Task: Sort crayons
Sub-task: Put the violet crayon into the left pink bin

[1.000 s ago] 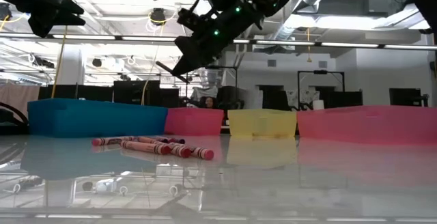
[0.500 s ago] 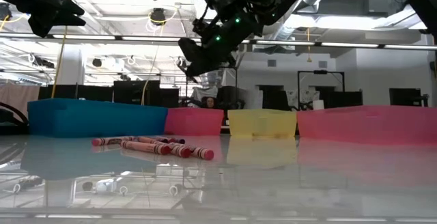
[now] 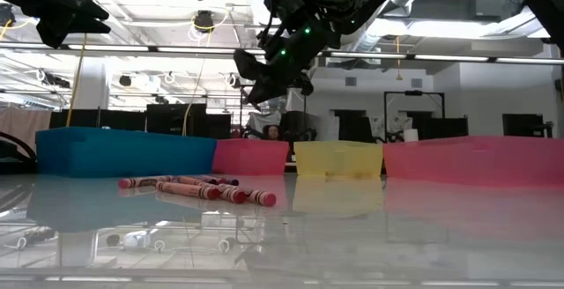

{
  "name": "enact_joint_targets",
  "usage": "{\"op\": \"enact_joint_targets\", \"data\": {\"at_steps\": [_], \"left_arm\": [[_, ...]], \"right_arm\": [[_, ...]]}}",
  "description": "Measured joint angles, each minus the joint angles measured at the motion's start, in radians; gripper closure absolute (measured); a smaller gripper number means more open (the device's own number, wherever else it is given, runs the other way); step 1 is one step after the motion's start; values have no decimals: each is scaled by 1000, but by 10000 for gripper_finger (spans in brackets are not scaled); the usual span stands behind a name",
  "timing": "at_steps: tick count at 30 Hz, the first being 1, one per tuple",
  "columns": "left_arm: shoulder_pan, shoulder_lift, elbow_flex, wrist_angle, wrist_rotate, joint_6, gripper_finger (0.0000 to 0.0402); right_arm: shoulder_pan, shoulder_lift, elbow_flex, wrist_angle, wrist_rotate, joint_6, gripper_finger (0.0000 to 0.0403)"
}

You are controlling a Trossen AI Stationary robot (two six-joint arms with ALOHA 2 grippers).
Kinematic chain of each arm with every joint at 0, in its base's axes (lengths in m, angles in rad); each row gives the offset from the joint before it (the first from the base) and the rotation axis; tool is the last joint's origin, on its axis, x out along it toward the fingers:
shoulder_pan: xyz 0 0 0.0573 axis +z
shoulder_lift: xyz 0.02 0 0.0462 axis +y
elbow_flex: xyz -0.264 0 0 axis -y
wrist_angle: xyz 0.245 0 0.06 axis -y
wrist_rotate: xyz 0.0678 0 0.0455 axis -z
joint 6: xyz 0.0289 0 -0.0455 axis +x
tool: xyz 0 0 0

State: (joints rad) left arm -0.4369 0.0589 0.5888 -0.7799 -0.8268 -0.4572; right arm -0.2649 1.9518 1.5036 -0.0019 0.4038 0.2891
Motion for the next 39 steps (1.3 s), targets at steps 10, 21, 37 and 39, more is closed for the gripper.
{"op": "enact_joint_targets", "data": {"at_steps": [10, 21, 37, 39], "left_arm": [[0, 0, 0, 0, 0, -1, 256], [0, 0, 0, 0, 0, -4, 256], [0, 0, 0, -2, 0, -7, 256], [0, 0, 0, -1, 0, -7, 256]], "right_arm": [[0, 1, -4, -54, 49, 2, 399], [0, 50, -9, -27, 51, 18, 399], [-7, 79, -8, -13, 58, 17, 371], [-6, 79, -8, -13, 55, 18, 365]]}}
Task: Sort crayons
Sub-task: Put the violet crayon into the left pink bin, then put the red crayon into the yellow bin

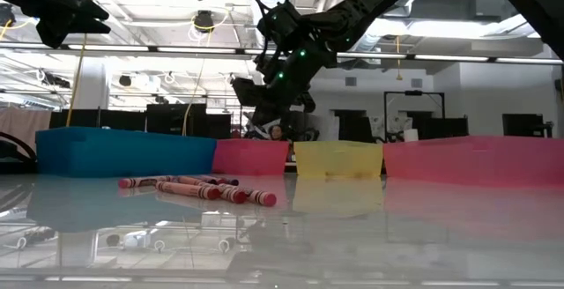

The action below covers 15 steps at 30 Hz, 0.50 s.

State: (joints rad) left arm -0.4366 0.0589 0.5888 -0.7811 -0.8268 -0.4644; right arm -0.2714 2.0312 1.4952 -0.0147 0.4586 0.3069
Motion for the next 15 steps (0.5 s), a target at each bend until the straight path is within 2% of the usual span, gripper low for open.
{"op": "enact_joint_targets", "data": {"at_steps": [10, 15], "left_arm": [[0, 0, 0, 0, 0, -3, 256], [0, 0, 0, 0, 0, -3, 256]], "right_arm": [[-1, 0, 0, 0, -5, -1, 357], [2, 0, 0, 3, -45, -1, 356]]}}
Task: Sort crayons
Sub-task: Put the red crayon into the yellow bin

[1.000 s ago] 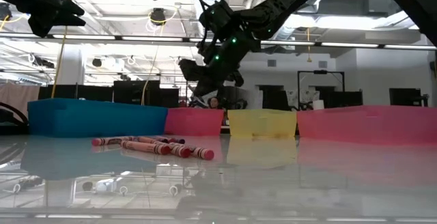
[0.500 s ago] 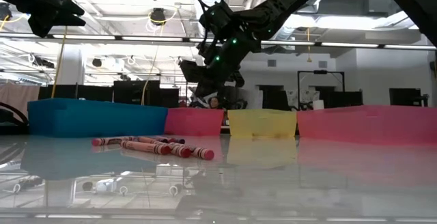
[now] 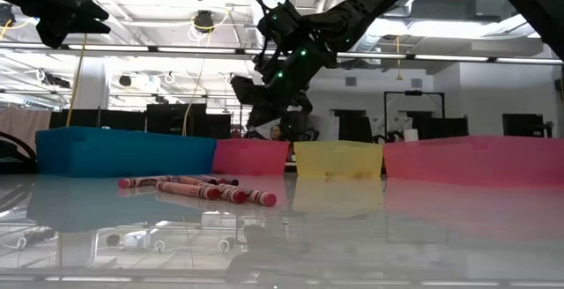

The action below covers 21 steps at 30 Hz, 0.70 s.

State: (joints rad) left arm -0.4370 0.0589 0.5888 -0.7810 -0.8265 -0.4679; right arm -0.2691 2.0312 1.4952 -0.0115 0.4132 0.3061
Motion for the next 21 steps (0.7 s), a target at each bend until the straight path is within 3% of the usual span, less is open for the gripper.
{"op": "enact_joint_targets", "data": {"at_steps": [11, 16, 21], "left_arm": [[0, 0, 0, 1, 0, 0, 256], [0, 0, 0, 0, 0, 0, 256], [0, 0, 0, 1, 0, 0, 256]], "right_arm": [[84, -9, 62, 16, -375, 16, 356], [166, -10, 63, -79, -374, 53, 356], [248, -10, 63, -334, -272, 171, 357]]}}
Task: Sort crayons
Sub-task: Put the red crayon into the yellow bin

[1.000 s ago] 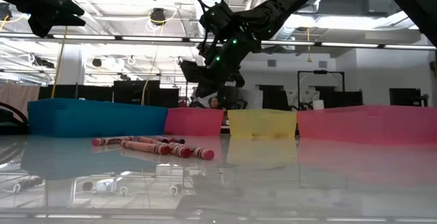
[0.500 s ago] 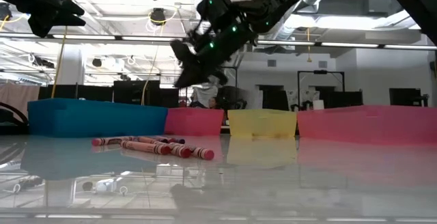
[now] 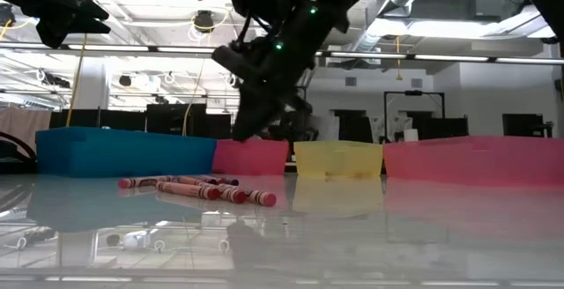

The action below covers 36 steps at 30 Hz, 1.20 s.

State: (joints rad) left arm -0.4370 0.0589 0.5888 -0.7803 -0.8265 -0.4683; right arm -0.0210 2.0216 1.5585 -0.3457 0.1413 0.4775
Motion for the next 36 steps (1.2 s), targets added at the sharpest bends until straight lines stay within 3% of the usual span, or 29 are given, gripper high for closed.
{"op": "enact_joint_targets", "data": {"at_steps": [4, 15, 36], "left_arm": [[0, 0, 0, 0, 0, -2, 256], [0, 0, 0, -1, 0, -26, 256], [0, 0, 0, -16, -5, -26, 256]], "right_arm": [[58, 0, 0, -85, 70, 83, 359], [149, 41, 0, -7, 279, 167, 360], [172, 94, -24, 49, 255, 177, 360]]}}
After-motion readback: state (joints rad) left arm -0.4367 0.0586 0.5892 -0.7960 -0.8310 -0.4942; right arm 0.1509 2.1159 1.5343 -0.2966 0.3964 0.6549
